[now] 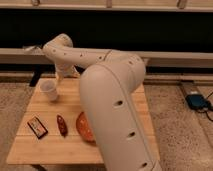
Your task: Place the ceramic cup in the ceramic bowl
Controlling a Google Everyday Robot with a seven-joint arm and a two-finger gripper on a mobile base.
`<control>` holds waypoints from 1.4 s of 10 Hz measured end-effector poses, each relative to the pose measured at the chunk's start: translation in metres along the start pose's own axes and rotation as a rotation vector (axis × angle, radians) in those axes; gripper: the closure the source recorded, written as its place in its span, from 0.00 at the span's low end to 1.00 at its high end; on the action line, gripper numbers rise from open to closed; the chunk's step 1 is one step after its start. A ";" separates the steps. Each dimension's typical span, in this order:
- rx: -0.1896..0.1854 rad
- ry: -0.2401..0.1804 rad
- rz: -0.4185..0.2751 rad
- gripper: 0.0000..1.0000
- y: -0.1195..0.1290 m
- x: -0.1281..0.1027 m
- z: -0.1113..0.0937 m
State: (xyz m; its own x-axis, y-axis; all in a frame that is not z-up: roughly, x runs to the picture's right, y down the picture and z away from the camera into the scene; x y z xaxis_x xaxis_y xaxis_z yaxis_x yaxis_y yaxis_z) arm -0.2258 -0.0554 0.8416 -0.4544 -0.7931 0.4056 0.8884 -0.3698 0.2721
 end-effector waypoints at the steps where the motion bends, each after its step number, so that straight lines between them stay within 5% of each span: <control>1: 0.002 -0.002 -0.017 0.20 -0.010 0.010 0.003; 6: 0.002 -0.015 -0.079 0.20 -0.046 0.034 0.023; 14: -0.005 -0.075 -0.095 0.21 -0.064 0.030 0.080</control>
State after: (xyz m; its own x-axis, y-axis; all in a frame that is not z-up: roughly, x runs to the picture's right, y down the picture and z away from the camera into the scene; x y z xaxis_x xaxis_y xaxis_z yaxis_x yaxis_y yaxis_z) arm -0.3013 -0.0171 0.9061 -0.5403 -0.7157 0.4426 0.8411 -0.4441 0.3086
